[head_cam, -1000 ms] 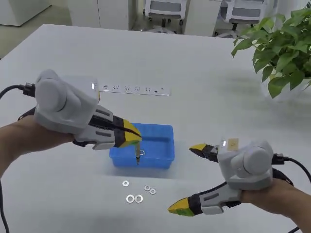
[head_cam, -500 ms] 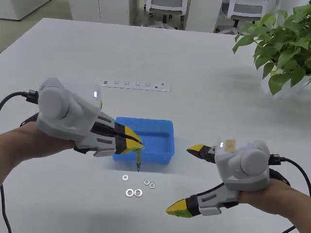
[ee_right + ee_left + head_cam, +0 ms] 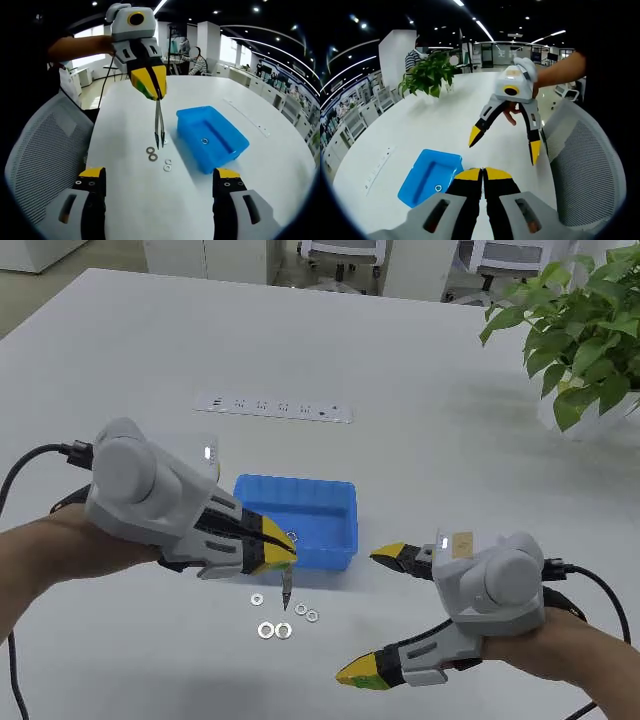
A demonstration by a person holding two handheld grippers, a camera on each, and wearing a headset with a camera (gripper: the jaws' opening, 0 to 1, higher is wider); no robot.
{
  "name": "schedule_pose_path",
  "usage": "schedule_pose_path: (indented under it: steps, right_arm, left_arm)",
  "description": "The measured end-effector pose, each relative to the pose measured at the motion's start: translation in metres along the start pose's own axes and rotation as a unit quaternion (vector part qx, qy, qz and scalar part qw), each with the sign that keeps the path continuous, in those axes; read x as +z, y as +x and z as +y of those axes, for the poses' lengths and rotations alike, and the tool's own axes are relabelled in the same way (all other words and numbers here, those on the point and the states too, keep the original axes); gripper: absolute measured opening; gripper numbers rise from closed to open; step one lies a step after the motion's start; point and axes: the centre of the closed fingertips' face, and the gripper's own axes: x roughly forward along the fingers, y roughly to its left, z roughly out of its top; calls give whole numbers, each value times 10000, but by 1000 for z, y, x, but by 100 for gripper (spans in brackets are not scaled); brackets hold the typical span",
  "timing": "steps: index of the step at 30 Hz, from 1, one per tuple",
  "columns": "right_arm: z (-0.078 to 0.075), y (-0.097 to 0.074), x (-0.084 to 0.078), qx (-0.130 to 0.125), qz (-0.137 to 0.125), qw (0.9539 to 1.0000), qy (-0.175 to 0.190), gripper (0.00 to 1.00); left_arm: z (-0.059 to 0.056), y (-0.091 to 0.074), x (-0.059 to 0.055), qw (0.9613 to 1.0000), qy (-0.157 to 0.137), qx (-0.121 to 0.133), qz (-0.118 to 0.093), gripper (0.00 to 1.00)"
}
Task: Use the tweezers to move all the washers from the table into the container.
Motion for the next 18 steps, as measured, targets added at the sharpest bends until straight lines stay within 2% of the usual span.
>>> schedule_pose_path:
  steps: [18]
  right_arm:
    - [8,7,-5,138,106,9998,-26,86]
  left_arm:
    - [-14,10,-15,9997,-158,-176,89,5]
